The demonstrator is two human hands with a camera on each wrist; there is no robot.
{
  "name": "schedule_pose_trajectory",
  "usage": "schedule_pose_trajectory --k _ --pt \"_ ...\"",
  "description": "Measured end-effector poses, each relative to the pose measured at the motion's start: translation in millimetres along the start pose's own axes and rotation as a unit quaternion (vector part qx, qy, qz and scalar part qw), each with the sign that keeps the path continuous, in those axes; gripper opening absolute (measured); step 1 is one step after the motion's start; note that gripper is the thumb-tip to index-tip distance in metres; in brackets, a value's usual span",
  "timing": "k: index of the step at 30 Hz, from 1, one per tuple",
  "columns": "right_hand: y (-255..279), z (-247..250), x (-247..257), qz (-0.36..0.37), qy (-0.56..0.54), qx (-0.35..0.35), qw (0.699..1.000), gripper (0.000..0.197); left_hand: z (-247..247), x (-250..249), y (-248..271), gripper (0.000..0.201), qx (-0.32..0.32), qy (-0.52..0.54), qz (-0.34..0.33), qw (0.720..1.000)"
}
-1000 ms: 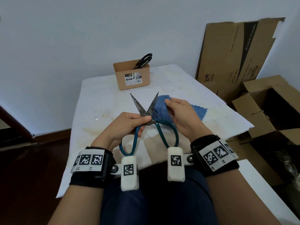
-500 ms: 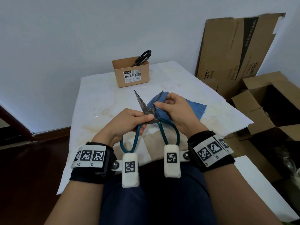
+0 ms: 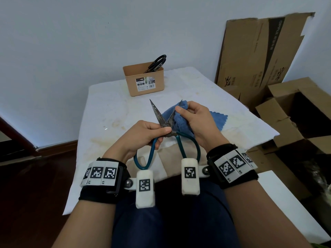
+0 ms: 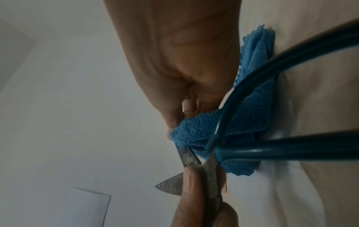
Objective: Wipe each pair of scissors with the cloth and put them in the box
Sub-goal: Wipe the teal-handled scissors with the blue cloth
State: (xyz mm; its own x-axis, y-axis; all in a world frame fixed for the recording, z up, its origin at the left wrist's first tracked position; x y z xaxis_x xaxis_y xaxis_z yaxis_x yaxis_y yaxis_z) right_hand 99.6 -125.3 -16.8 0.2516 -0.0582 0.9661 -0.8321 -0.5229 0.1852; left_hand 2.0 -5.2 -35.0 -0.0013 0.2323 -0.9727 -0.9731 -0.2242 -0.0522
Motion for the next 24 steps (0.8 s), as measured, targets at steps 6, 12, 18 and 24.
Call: schedule_pose_trajectory --k 6,12,18,24 --pt "4 2 -4 -0.022 -0.013 0.002 1.0 0.021 2 5 1 0.046 -0.004 0.008 0.006 1.0" --pt "0 16 -7 -0.038 -0.027 -0.061 0.997 0.034 9 5 3 0.036 -0.009 0.013 0.011 1.0" --pt "-3 16 -3 -0.054 -0.057 -0.043 0.996 0.028 9 4 4 0.034 -0.01 0.01 0.013 1.0" --pt "-1 -1 -1 -0.066 -0.107 0.05 0.991 0.024 11 4 2 0.036 -0.024 0.006 0.012 1.0"
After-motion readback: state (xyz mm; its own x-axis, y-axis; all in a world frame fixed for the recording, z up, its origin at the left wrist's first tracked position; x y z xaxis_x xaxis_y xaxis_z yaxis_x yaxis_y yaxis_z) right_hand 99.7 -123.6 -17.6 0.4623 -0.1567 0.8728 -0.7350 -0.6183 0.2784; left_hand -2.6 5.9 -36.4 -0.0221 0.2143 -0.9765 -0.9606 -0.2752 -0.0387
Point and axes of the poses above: each hand's wrist, its own y-axis away from the middle knuckle, its own z-axis out of the back of the hand, x = y × z, the point moved 8 cm from there along -y, towards the middle knuckle, and after that the axes turned 11 degrees about -z, right-handed, at the moved point
